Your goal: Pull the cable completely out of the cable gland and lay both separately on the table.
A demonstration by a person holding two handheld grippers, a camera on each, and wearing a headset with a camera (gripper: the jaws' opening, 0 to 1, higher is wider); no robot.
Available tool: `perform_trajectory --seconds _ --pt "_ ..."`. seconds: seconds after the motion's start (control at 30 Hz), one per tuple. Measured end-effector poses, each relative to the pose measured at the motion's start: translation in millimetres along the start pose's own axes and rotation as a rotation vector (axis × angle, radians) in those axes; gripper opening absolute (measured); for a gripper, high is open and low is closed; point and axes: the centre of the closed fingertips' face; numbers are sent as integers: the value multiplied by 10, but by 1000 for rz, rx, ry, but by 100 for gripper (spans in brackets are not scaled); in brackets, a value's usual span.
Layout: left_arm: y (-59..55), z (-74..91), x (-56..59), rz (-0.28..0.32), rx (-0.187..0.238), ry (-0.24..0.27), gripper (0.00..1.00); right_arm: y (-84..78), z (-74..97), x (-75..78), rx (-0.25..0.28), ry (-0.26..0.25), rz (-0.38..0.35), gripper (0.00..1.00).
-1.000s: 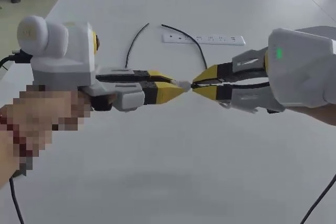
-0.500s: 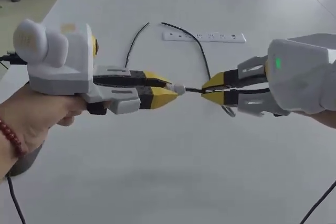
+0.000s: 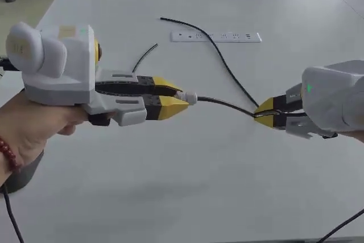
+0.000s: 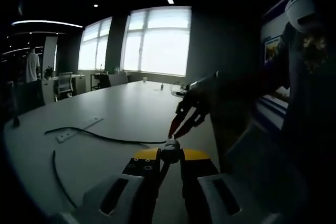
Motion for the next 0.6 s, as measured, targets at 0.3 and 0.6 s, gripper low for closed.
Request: perform_trajectory --seconds 0.3,0.6 --pt "-17 -65 -10 -16 -17 -21 16 -429 -101 30 -91 9 -64 0" --pt "-48 -100 -1 -32 -32 -32 16 -731 -206 119 -161 24 -108 0"
Point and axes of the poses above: the centre of the closed fingertips' face, and the gripper's own axes: z roughly backward along the fingers, x roughly to its right, y roughly out of its top, and after that the axes turned 11 degrees about -y, right-handed
